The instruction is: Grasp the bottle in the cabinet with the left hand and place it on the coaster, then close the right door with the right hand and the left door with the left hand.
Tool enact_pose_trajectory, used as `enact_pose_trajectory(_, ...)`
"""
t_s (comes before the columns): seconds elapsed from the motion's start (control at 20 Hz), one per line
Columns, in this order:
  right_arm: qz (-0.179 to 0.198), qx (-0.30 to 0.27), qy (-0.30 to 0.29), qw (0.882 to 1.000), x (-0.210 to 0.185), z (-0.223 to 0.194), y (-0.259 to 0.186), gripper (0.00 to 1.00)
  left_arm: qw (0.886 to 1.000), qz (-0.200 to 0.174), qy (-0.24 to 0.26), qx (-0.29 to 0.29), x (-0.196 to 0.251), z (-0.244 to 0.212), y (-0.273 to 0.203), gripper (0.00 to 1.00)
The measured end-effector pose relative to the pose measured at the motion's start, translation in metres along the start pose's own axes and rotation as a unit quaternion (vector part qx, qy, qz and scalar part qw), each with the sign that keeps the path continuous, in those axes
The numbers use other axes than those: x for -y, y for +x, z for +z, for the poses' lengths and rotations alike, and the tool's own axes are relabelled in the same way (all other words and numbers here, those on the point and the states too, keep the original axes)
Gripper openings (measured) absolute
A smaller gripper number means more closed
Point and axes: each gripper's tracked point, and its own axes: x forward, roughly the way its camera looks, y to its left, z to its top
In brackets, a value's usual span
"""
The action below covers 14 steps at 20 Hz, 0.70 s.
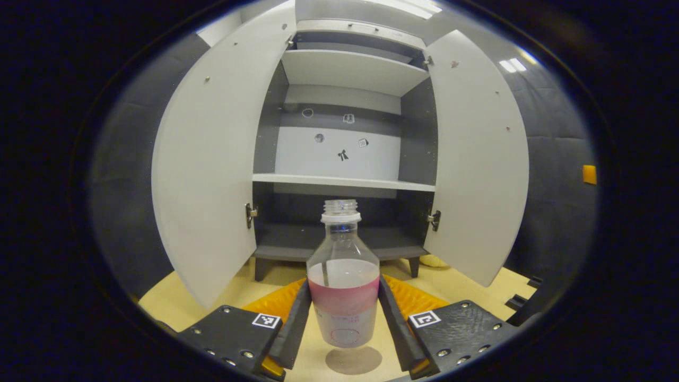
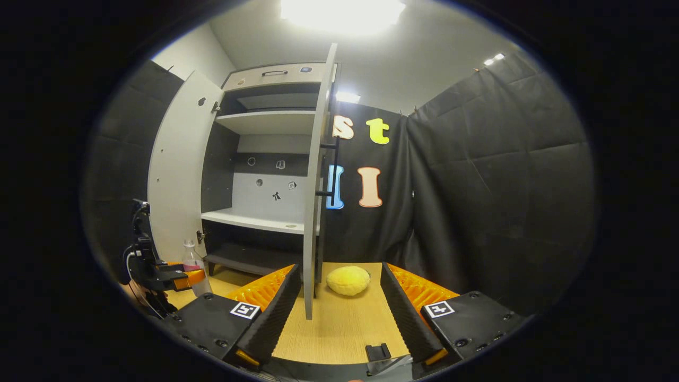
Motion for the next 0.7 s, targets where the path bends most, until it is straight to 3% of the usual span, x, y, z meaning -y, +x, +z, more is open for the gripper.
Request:
enact_pose_trajectory(0.05, 0.0, 0.0, -0.003, 1.0, 0.001, 0.0, -0.001, 0.96, 1.0, -0.001, -0.005, -0.005, 0.001, -0.009, 0.002, 0.72)
enact_pose_trajectory(0.1, -0.001, -0.002, -0.006, 1.0, 0.001, -0.001, -0.002, 0.93, 1.0, -0.001, -0.008, -0.01, 0.001, -0.018, 0.004, 0.72)
enact_pose_trajectory(0.5, -0.002, -0.035, -0.009, 0.999, 0.001, -0.019, -0.002, 0.96, 0.999, 0.001, 0.007, -0.051, 0.014, -0.089, 0.013, 0.73)
enact_pose_trajectory(0.65, -0.002, -0.039, -0.014, 0.999, 0.0, -0.019, -0.001, 0.93, 0.998, 0.004, 0.015, -0.054, 0.015, -0.104, 0.017, 0.73)
enact_pose_trajectory(0.7, -0.001, -0.039, -0.017, 0.999, -0.001, -0.019, -0.001, 0.96, 0.998, 0.005, 0.015, -0.054, 0.015, -0.108, 0.016, 0.72)
